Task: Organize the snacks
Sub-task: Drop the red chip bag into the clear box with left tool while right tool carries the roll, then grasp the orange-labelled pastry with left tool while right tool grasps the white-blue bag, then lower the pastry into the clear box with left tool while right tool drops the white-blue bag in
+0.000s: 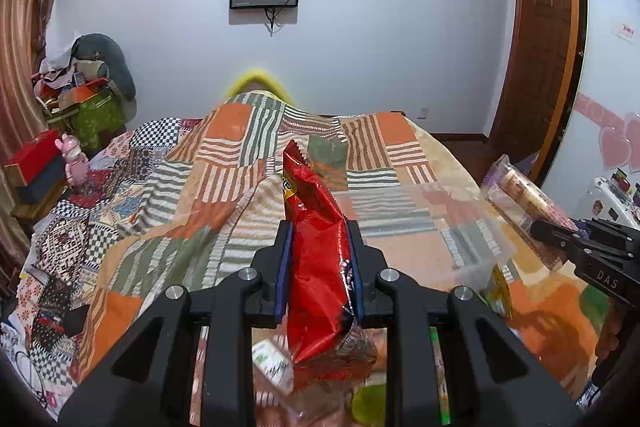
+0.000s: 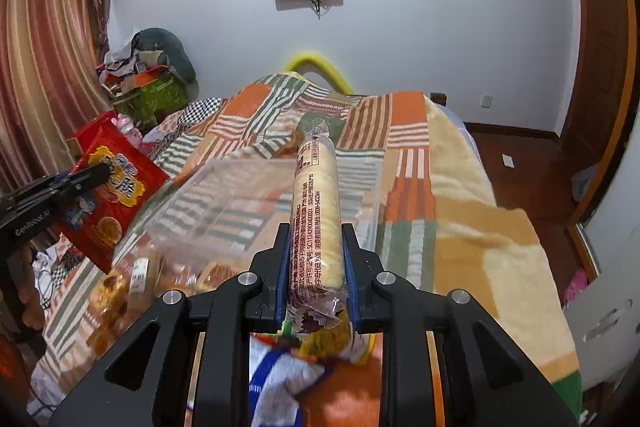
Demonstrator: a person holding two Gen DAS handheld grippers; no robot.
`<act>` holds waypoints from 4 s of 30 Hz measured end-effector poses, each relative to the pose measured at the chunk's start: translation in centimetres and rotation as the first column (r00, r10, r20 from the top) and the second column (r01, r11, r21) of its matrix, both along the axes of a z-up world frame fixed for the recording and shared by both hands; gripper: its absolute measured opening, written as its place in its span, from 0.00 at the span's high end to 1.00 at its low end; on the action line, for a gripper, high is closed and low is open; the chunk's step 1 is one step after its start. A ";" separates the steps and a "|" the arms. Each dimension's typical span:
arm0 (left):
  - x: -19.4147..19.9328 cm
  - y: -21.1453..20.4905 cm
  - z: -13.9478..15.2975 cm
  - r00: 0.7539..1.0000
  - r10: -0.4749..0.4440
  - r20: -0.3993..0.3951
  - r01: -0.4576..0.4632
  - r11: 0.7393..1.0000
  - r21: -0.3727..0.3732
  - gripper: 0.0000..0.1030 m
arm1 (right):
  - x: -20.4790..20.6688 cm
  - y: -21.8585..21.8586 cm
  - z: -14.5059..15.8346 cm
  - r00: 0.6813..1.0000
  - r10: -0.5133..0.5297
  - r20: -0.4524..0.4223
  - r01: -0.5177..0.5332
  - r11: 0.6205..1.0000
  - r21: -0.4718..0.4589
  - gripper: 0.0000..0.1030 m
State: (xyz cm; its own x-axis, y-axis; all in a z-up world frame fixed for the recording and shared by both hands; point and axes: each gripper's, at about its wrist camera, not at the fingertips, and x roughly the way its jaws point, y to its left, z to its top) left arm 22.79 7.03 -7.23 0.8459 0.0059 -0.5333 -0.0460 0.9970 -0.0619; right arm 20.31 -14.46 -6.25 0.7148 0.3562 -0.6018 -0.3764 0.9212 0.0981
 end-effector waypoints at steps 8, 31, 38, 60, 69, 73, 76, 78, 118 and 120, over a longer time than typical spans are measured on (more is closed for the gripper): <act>4.2 -1.0 -0.9 1.000 -0.012 -0.003 0.012 1.000 0.011 0.77 | 3.1 1.7 -0.7 1.000 0.004 -0.013 -0.004 1.000 -0.024 0.80; 9.5 -2.3 -5.5 0.982 -0.044 -0.181 0.052 0.998 0.037 0.58 | 5.7 3.2 -2.6 0.989 0.069 -0.134 -0.080 0.993 -0.082 0.78; 5.9 -1.2 -2.9 0.988 -0.049 -0.146 0.054 0.998 0.025 0.49 | 3.0 1.7 -0.4 0.993 0.073 -0.093 -0.079 0.995 -0.063 0.70; -10.5 1.5 -6.7 0.959 -0.027 -0.283 0.032 0.999 0.013 0.12 | -7.0 -1.7 -0.5 0.993 0.067 -0.099 -0.071 0.997 -0.040 0.39; -12.9 2.3 -11.1 0.926 -0.068 -0.370 0.032 0.994 -0.102 0.09 | -7.9 -1.0 -2.6 0.987 0.075 -0.139 -0.085 0.994 -0.070 0.28; -12.9 2.4 -12.4 0.918 -0.060 -0.392 0.009 0.991 -0.130 0.09 | -7.8 -0.5 -3.7 0.985 0.070 -0.161 -0.083 0.994 -0.072 0.21; -12.5 2.0 -13.4 0.906 -0.075 -0.417 0.014 0.989 -0.147 0.09 | -7.2 0.1 -4.6 0.981 0.070 -0.179 -0.086 0.993 -0.083 0.21; -12.2 1.7 -13.9 0.902 -0.078 -0.425 0.018 0.989 -0.144 0.08 | -6.8 0.5 -5.3 0.981 0.065 -0.185 -0.085 0.991 -0.103 0.21; -10.6 -1.0 -10.1 0.940 -0.110 -0.322 0.097 0.994 -0.056 0.56 | -7.2 -1.7 -5.0 0.974 0.062 -0.216 -0.074 0.996 -0.047 0.60; -10.5 -1.3 -10.0 0.950 -0.099 -0.295 0.097 0.995 -0.020 0.37 | -7.4 -1.7 -4.9 0.975 0.064 -0.214 -0.076 0.996 -0.049 0.60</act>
